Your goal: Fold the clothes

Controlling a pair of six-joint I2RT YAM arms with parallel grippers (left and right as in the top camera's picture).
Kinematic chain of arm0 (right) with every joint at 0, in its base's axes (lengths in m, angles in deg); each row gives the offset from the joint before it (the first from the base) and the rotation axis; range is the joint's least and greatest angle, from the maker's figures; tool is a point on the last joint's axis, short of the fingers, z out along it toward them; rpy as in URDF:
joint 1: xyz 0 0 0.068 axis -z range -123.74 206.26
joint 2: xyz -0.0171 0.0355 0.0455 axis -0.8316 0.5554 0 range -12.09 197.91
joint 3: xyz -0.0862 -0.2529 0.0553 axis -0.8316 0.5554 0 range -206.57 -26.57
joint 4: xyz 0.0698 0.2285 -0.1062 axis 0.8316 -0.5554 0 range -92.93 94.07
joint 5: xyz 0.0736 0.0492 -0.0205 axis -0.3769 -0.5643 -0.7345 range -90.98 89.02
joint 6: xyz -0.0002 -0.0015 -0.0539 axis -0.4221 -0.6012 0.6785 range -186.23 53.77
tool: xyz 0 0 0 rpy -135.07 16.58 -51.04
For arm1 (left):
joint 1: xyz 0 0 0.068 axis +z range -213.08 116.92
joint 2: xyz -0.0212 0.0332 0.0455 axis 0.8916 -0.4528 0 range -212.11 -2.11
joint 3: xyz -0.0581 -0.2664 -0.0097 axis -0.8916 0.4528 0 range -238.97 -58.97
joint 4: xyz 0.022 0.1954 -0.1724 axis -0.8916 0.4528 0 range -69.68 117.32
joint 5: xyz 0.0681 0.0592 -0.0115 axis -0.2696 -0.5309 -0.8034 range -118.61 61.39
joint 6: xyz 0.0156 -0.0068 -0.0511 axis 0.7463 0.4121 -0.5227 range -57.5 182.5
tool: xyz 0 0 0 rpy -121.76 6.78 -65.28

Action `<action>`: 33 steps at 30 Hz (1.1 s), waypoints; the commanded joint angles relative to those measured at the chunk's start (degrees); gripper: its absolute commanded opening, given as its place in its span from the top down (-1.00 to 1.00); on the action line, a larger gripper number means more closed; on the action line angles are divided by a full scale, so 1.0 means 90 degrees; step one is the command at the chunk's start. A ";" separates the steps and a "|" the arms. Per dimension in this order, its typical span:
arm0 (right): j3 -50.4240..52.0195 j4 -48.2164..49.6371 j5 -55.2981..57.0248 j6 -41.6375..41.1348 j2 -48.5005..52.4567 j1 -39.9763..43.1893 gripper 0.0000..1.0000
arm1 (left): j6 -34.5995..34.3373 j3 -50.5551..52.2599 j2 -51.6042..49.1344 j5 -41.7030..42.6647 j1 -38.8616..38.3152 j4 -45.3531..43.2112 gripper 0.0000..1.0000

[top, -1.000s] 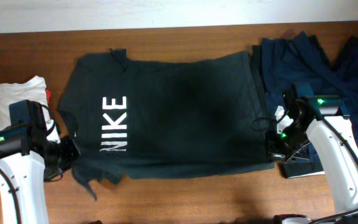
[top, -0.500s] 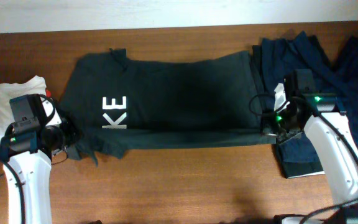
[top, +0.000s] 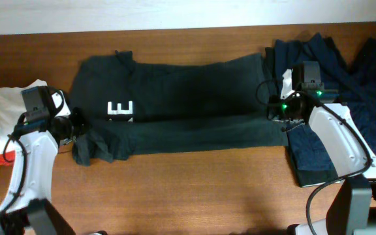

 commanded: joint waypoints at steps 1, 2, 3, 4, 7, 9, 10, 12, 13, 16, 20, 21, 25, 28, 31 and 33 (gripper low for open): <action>0.0005 0.0197 0.0032 -0.0005 0.0034 0.0036 -0.82 | -0.0046 0.0002 -0.0211 0.0090 -0.0012 -0.0221 -0.40; 0.0005 0.0189 0.0032 -0.0005 0.0034 0.0036 -0.97 | -0.0044 0.0000 -0.0206 0.0090 -0.0012 -0.0231 -0.74; 0.0005 0.0170 0.0032 -0.0005 0.0034 0.0036 -0.97 | -0.0046 0.0000 -0.0206 0.0092 -0.0012 -0.0228 -0.86; 0.0005 0.0141 0.0032 -0.0005 0.0034 0.0036 -0.97 | -0.0044 0.0000 -0.0206 0.0092 -0.0012 -0.0194 -0.87; 0.0005 -0.0063 0.0046 -0.0005 0.0034 0.0036 -0.98 | -0.0039 0.0000 -0.0206 0.0092 -0.0012 0.0129 -0.98; 0.0005 -0.0330 0.0114 -0.0005 0.0034 0.0036 -1.00 | 0.0136 0.0000 -0.0206 0.0092 -0.0012 0.0342 -0.98; 0.0005 -0.0444 0.0141 -0.0005 0.0036 0.0036 -0.93 | 0.0148 0.0000 -0.0206 0.0095 -0.0012 0.0461 -0.98; 0.0005 -0.0668 0.0158 -0.0005 0.0036 0.0036 -0.69 | 0.0170 0.0000 -0.0206 0.0306 -0.0012 0.0641 -0.98; 0.0005 -0.0772 0.0155 -0.0005 0.0036 0.0036 -0.64 | 0.0279 0.0000 -0.0206 0.0461 -0.0015 0.0685 -0.98; 0.0022 -0.1086 0.0155 -0.0005 0.0036 0.0036 -0.57 | 0.0673 0.0000 -0.0206 0.0899 -0.0097 0.0804 -0.94; 0.0296 -0.1265 0.0153 -0.0005 0.0036 0.0036 -0.42 | 0.1127 0.0000 -0.0206 0.0515 -0.0738 0.0850 -0.68; 0.0403 -0.1260 0.0153 -0.0005 0.0036 0.0036 -0.42 | 0.1124 0.0000 -0.0206 0.0102 -0.0899 0.0901 -0.68; 0.0741 -0.1258 0.0155 -0.0005 0.0036 0.0036 -0.42 | 0.0947 0.0002 -0.0209 -0.0906 -0.1464 0.1086 -0.68; 0.0821 -0.1248 0.0155 -0.0005 0.0036 0.0036 -0.42 | 0.0923 0.0007 -0.0221 -0.1282 -0.1778 0.1265 -0.62; 0.0821 -0.1253 0.0155 -0.0005 0.0036 0.0036 -0.41 | 0.0831 0.0078 -0.0221 -0.1302 -0.1970 0.1372 -0.40; 0.0821 -0.1256 0.0155 -0.0005 0.0036 0.0036 -0.40 | 0.0833 0.0158 -0.0221 -0.1304 -0.2135 0.1387 -0.34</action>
